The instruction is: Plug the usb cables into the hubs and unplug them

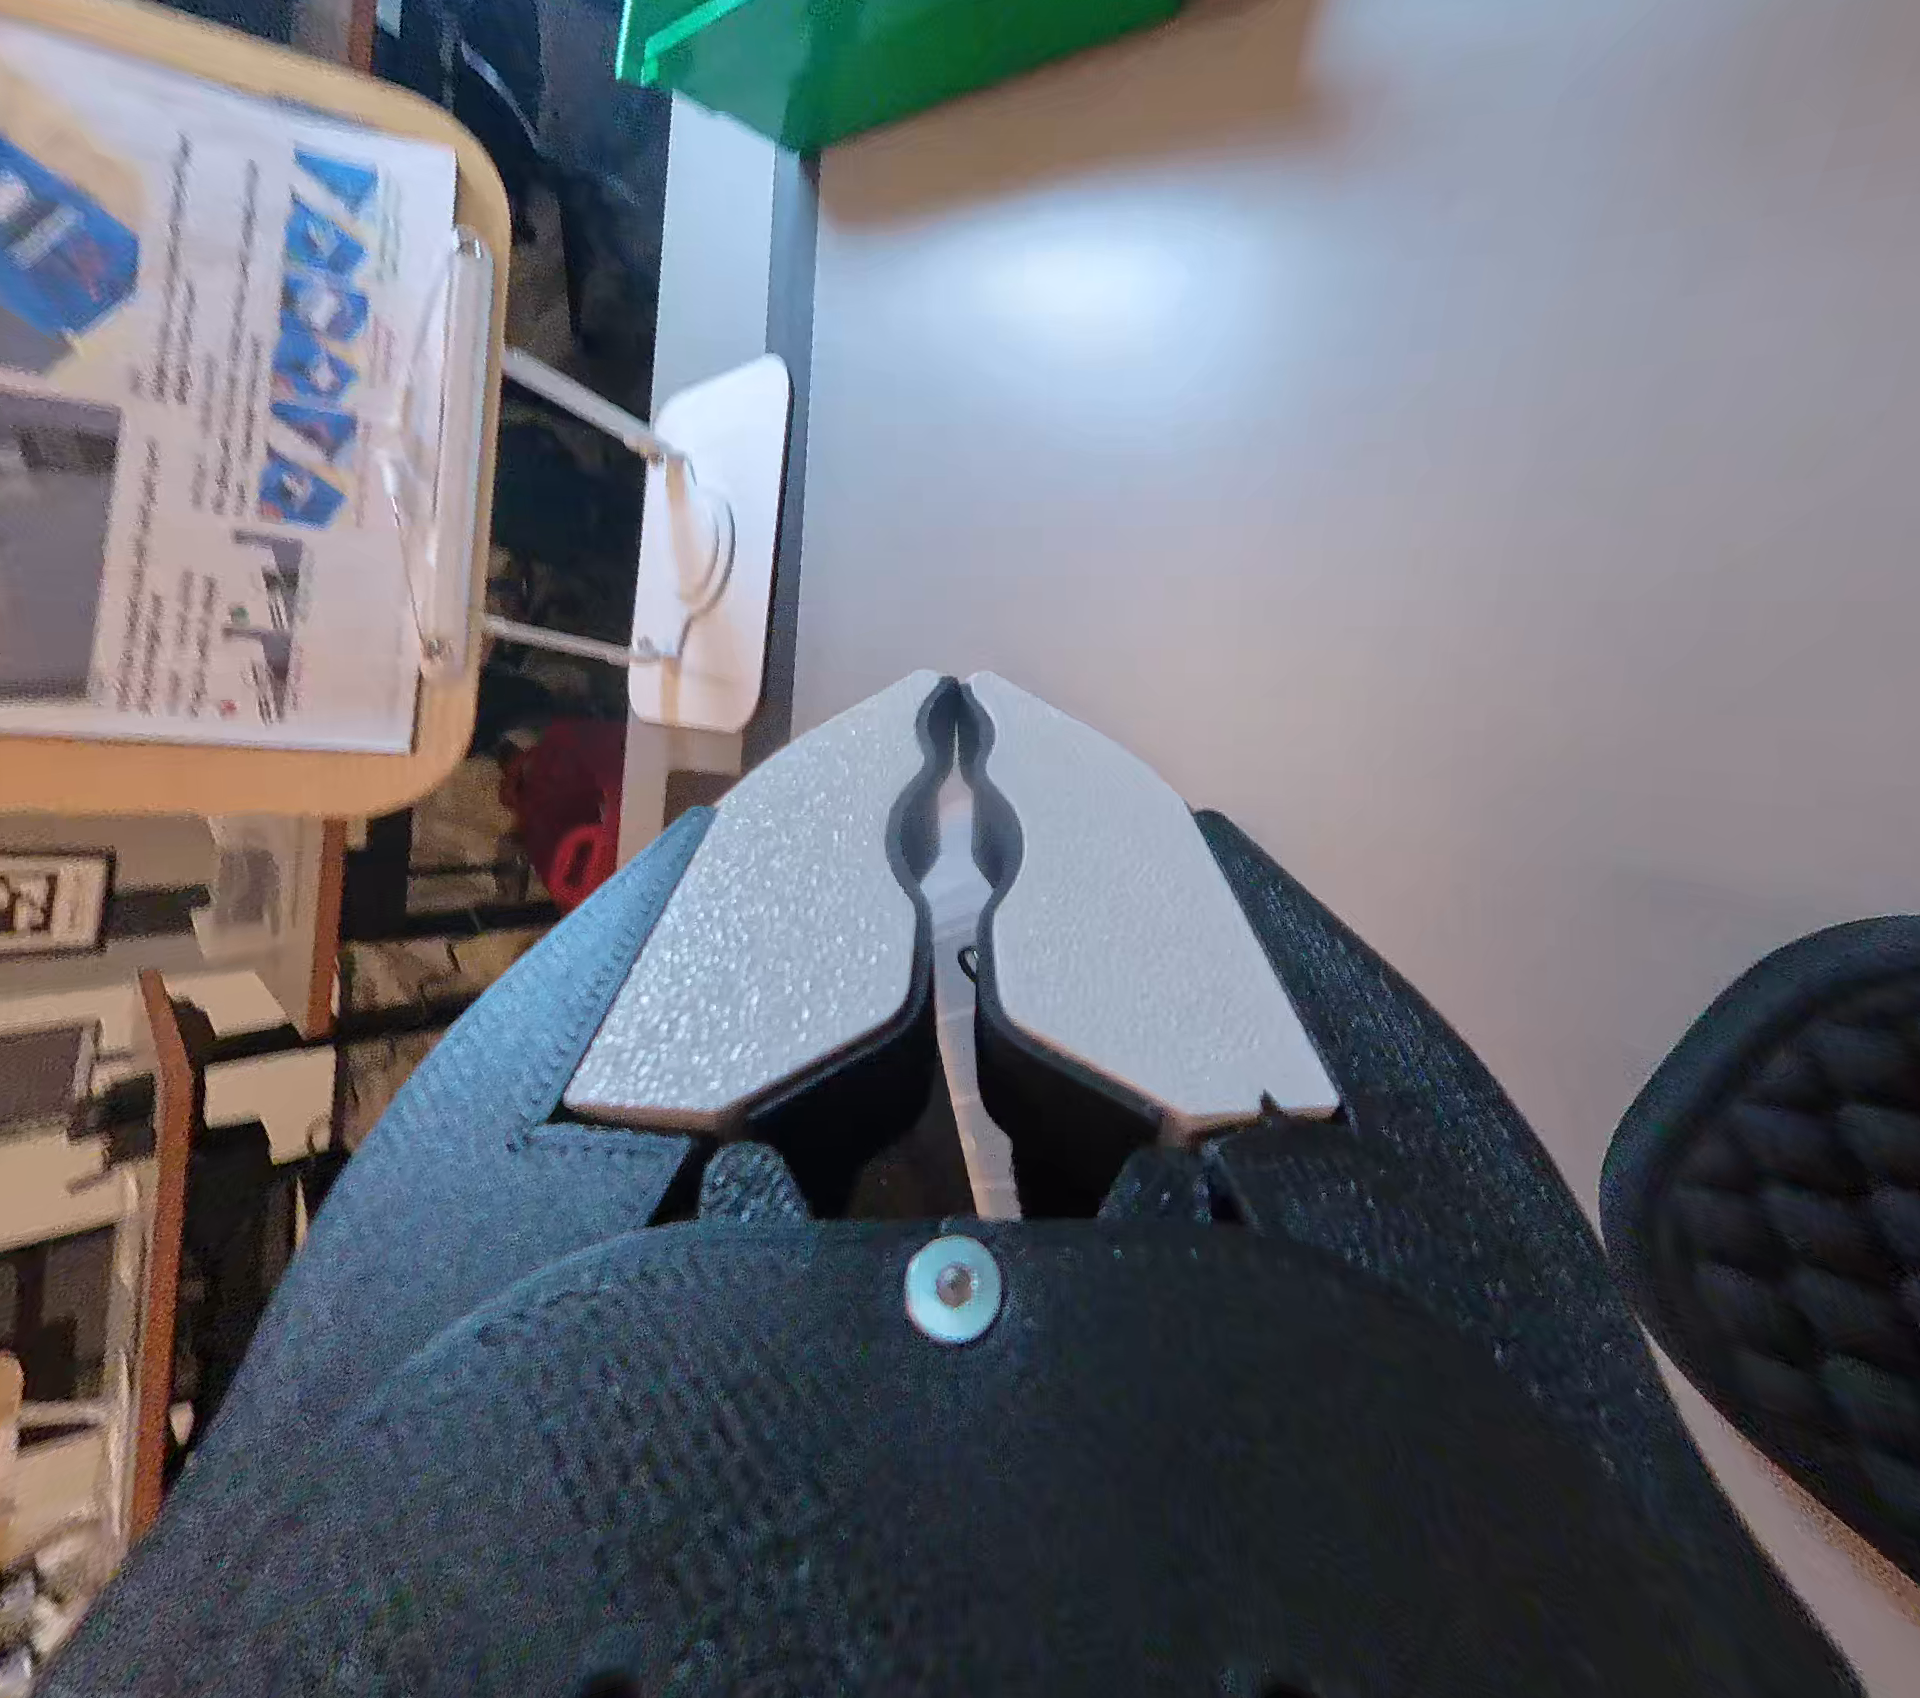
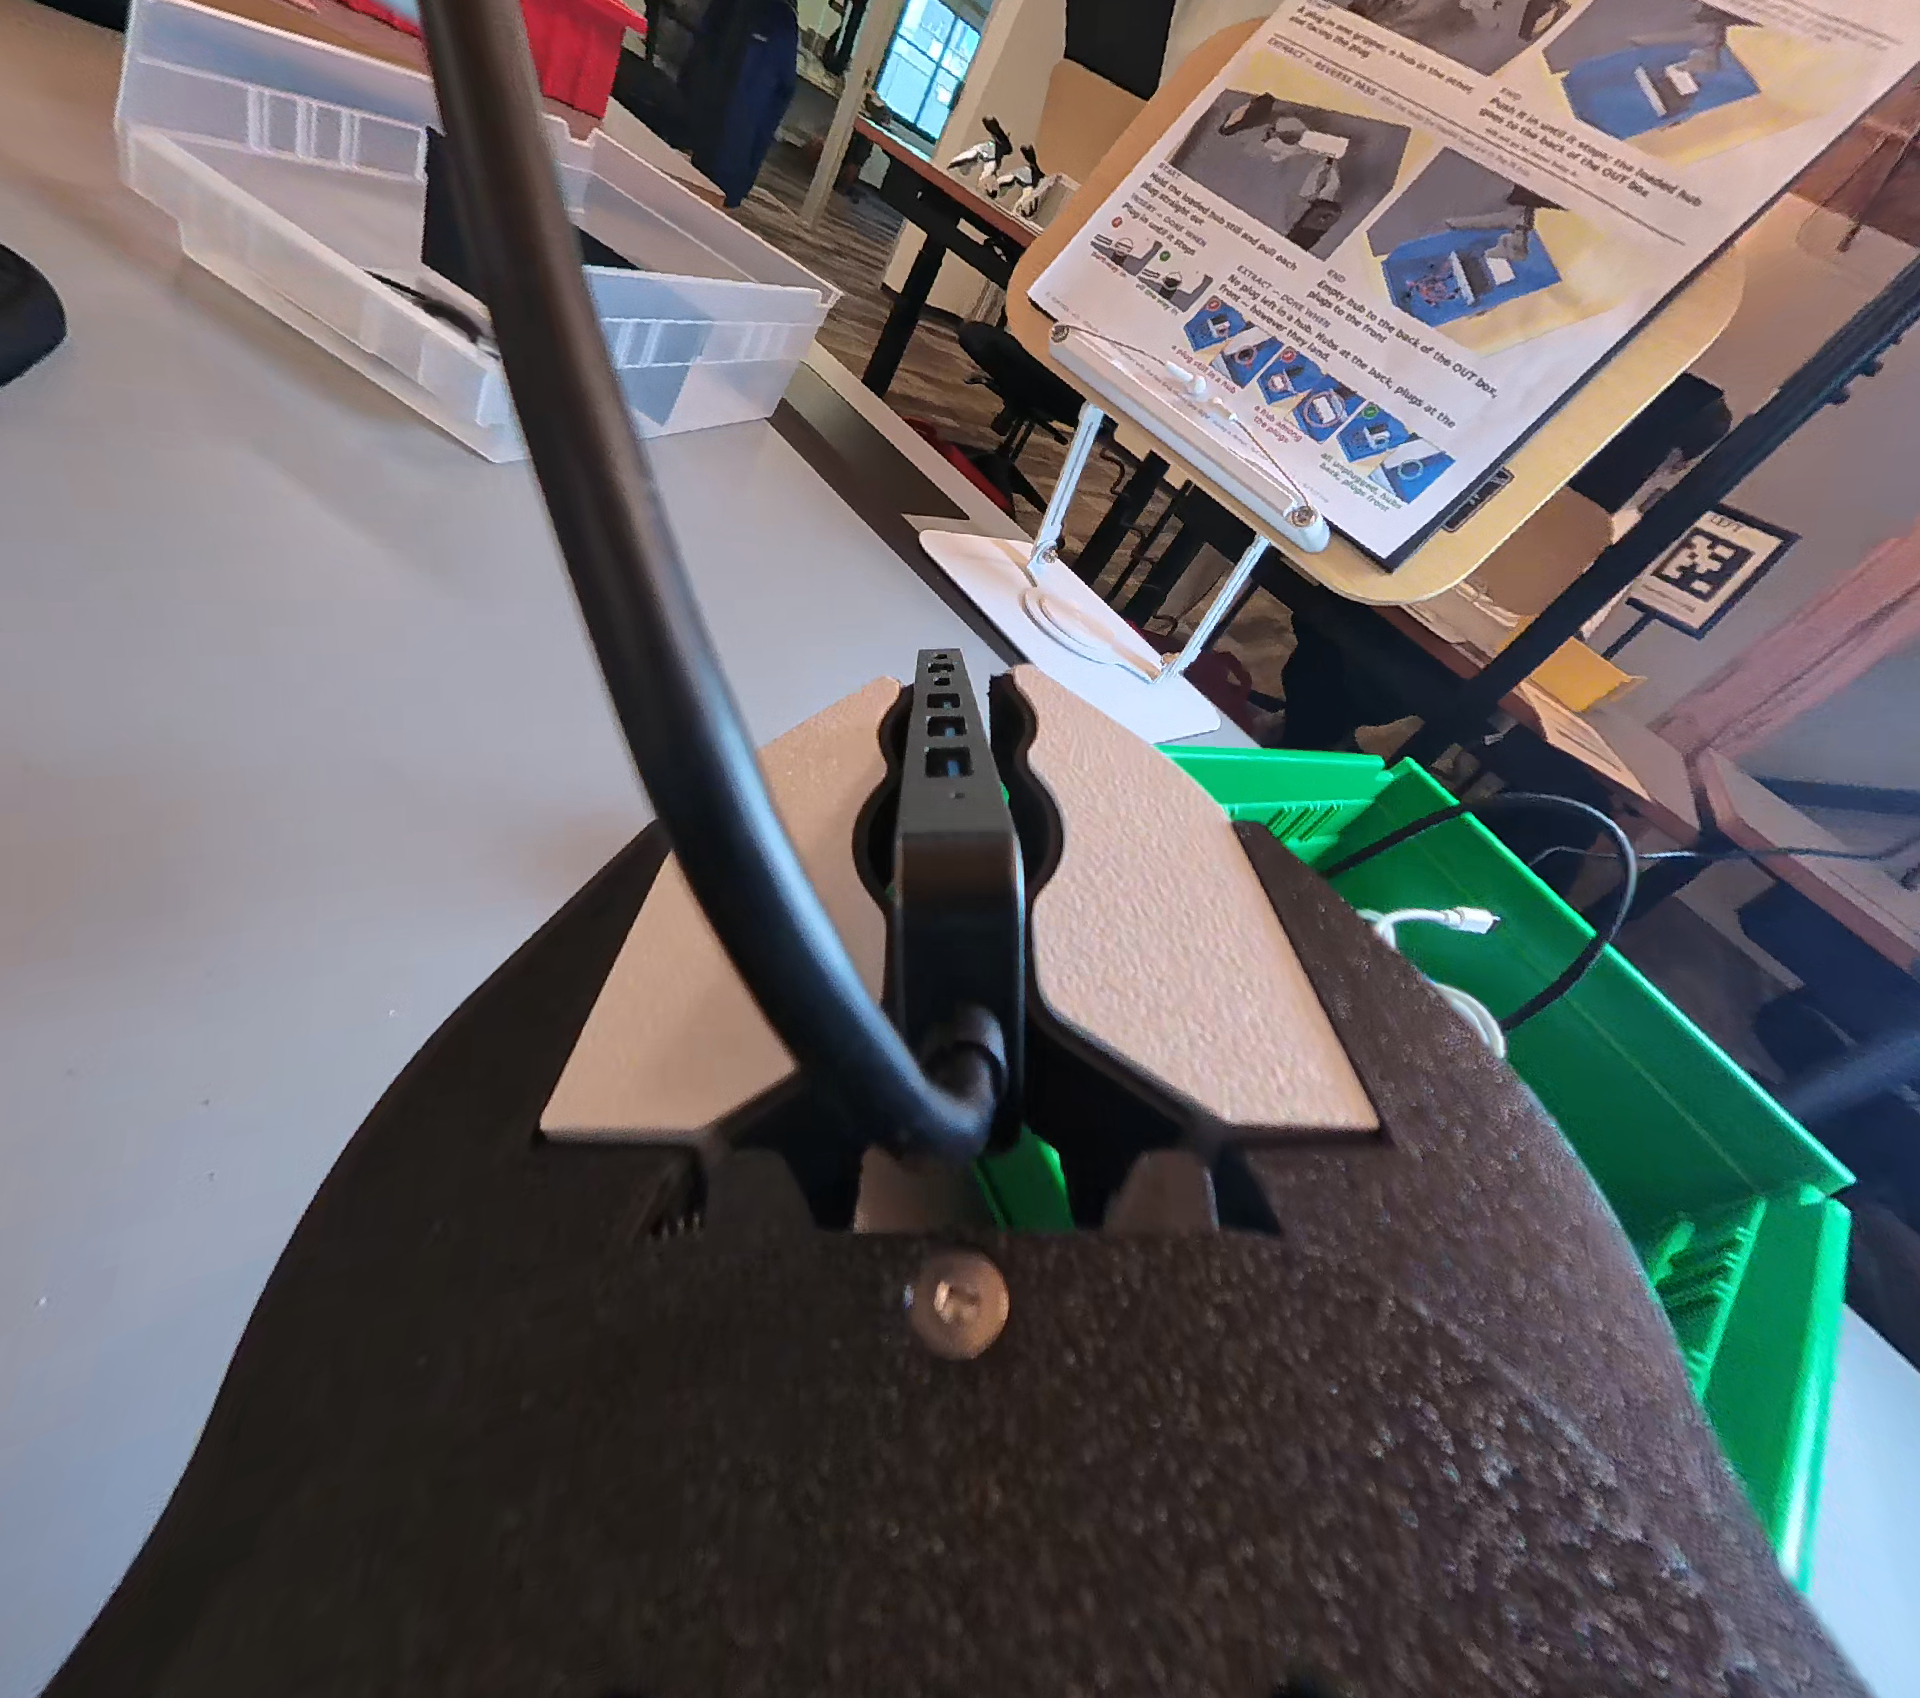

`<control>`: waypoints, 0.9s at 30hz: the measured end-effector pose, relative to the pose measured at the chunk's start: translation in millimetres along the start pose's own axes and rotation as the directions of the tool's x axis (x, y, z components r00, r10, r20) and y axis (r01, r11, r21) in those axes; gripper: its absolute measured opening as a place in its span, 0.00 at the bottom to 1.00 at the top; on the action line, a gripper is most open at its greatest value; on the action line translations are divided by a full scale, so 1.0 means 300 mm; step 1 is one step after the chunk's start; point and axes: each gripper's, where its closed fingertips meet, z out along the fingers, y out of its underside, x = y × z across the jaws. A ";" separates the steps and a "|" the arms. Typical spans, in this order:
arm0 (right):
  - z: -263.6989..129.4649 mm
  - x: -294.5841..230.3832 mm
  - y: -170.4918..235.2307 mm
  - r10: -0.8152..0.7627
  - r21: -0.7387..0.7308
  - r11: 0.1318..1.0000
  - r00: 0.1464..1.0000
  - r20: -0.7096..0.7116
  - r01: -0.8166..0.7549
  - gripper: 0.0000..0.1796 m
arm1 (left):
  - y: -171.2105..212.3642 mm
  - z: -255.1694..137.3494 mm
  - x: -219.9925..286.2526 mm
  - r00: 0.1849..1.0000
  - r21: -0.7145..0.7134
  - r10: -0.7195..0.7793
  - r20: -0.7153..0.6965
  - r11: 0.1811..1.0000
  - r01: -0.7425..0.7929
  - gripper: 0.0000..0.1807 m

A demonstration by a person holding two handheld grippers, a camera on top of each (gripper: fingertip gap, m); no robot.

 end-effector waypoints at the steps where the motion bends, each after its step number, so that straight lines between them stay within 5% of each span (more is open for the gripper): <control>1: -0.001 0.004 0.005 0.012 0.000 1.000 1.000 0.000 -0.012 0.08 | 0.032 0.011 -0.006 1.000 -0.028 -0.027 0.005 0.999 0.027 0.00; 6: 0.005 0.015 0.024 0.081 -0.002 0.997 0.997 0.012 -0.081 0.08 | 0.276 0.050 -0.042 0.982 -0.229 -0.183 -0.051 0.959 0.167 0.09; 12: 0.007 0.009 0.035 0.086 -0.015 0.996 0.996 0.018 -0.086 0.08 | 0.481 0.169 0.073 0.939 -0.353 -0.257 -0.230 0.921 0.165 0.15; 19: 0.011 -0.023 0.033 0.094 -0.015 0.996 0.993 0.072 -0.093 0.08 | 0.534 0.258 0.130 0.929 -0.354 -0.256 -0.268 0.923 0.152 0.02; 27: 0.013 -0.063 0.011 0.093 0.006 0.995 0.987 0.129 -0.095 0.08 | 0.395 0.063 -0.020 0.960 -0.319 -0.255 -0.117 0.925 0.207 0.02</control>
